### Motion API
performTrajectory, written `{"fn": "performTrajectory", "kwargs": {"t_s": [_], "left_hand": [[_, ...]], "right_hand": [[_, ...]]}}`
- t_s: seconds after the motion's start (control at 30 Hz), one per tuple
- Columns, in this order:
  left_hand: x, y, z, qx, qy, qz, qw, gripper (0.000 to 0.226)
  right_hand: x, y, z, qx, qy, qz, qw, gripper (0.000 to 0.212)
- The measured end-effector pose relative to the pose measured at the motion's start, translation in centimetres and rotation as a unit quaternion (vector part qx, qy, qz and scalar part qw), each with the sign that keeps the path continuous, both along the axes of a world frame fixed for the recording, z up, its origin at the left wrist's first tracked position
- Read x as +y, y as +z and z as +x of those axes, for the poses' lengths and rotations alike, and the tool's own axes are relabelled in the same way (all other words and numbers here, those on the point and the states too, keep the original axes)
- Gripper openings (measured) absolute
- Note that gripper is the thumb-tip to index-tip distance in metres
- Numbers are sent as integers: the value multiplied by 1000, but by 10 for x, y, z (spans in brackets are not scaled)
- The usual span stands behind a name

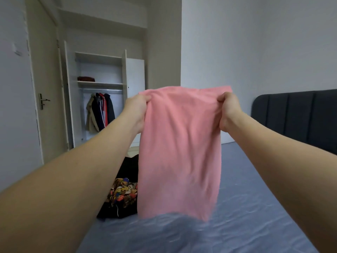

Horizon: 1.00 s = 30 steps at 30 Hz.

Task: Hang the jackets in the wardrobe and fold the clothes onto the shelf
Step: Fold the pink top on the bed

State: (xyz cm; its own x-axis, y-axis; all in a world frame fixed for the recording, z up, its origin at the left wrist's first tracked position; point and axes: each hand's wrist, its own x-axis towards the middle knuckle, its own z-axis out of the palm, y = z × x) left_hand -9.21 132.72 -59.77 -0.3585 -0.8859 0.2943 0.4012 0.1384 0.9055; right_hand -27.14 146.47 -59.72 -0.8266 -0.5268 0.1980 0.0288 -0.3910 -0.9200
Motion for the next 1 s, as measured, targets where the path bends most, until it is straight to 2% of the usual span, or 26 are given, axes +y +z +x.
{"fn": "performTrajectory", "kwargs": {"t_s": [0.1,0.17,0.2,0.3,0.37,0.4,0.43,0.5,0.53,0.57,0.6,0.67,0.7,0.73,0.77,0.83,0.87,0.93,1.0], "left_hand": [[26,-6,10,19,-33,-40,998,21],[46,-30,17,-12,-73,-65,995,24],[58,-49,22,-36,-110,-82,990,24],[98,-128,36,-141,-245,-110,953,25],[128,-193,39,-254,-313,-132,906,20],[143,-229,40,-332,-352,-156,861,19],[159,-263,40,-420,-408,-176,791,18],[189,-319,42,-555,-553,-153,602,22],[199,-339,40,-585,-601,-130,530,27],[206,-350,36,-602,-609,-112,504,31],[207,-358,28,-604,-577,-109,538,33],[202,-364,8,-573,-422,-167,683,31],[200,-368,0,-556,-318,-227,733,27],[199,-379,-7,-558,-224,-292,744,19],[204,-396,-8,-589,-158,-345,713,25],[233,-445,0,-671,-153,-386,614,63],[250,-466,6,-679,-159,-407,589,71],[269,-487,13,-667,-155,-448,575,74],[266,-479,13,-655,-171,-455,578,80]], "right_hand": [[26,-13,4,7,-19,-47,999,27],[48,-44,5,0,-34,-69,997,36],[61,-67,5,-12,-46,-81,996,32],[104,-164,1,-99,-96,-106,985,29],[138,-245,3,-180,-88,-116,973,29],[158,-285,5,-221,-87,-104,966,26],[179,-323,6,-268,-92,-84,955,25],[217,-385,6,-341,-122,-22,932,36],[231,-408,4,-360,-133,24,923,41],[238,-422,2,-365,-137,72,918,40],[239,-430,0,-355,-135,116,918,35],[229,-429,-8,-286,-125,207,927,28],[222,-422,-12,-210,-107,285,929,27],[217,-413,-14,-118,-75,379,915,25],[214,-407,-15,-18,-41,464,885,22],[214,-399,-10,179,26,604,776,35],[216,-396,-3,238,68,639,728,40],[220,-398,7,283,134,683,660,46],[228,-401,2,281,187,738,585,56]]}}
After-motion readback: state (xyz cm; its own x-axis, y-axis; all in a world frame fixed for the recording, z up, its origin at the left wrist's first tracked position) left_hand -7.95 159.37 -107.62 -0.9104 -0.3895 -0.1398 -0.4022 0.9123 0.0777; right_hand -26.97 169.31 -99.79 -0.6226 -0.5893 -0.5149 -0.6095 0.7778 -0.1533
